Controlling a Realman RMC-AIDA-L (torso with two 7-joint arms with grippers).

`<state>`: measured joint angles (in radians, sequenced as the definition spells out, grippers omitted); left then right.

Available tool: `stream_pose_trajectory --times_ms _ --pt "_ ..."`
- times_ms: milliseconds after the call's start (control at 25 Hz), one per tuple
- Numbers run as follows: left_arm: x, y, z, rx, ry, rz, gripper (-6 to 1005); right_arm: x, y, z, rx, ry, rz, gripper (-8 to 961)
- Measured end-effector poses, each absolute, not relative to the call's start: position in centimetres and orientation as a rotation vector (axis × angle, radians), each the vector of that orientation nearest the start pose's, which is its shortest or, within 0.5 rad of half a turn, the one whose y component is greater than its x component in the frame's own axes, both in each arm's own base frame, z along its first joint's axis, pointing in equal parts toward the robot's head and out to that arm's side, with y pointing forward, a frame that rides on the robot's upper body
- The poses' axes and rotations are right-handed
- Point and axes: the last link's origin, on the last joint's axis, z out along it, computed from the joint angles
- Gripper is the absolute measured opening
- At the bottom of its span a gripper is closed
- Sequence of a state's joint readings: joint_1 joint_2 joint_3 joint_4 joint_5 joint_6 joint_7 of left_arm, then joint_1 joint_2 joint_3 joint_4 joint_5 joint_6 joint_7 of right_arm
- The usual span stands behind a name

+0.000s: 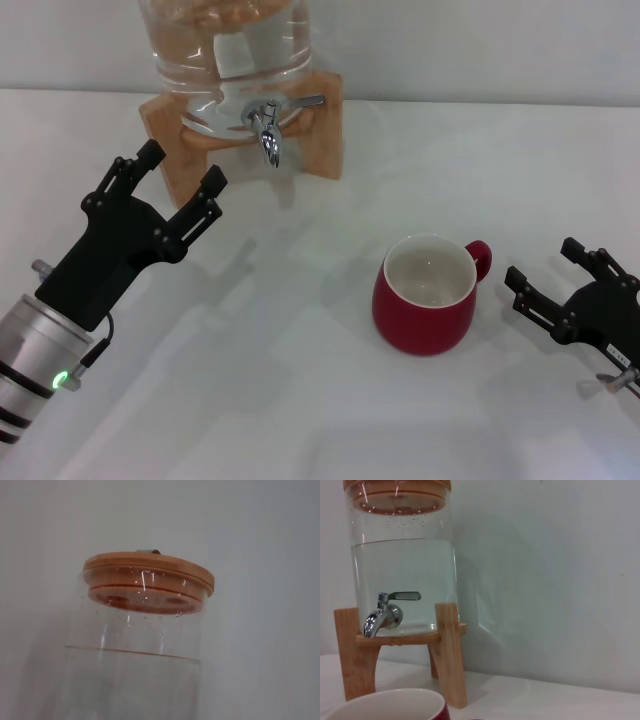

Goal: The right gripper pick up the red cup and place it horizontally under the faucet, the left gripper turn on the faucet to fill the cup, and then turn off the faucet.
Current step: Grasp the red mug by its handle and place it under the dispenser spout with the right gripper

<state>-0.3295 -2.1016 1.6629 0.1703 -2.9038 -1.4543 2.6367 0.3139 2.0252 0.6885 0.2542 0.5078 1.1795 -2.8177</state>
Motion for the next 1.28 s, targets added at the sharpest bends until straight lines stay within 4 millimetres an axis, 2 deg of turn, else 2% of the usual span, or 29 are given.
stream_pose_trajectory --times_ms 1280 --pt "-29.13 28.17 -3.36 -1.92 -0.473 -1.085 862 32.21 28.19 -6.2 -2.047 0.562 0.727 789"
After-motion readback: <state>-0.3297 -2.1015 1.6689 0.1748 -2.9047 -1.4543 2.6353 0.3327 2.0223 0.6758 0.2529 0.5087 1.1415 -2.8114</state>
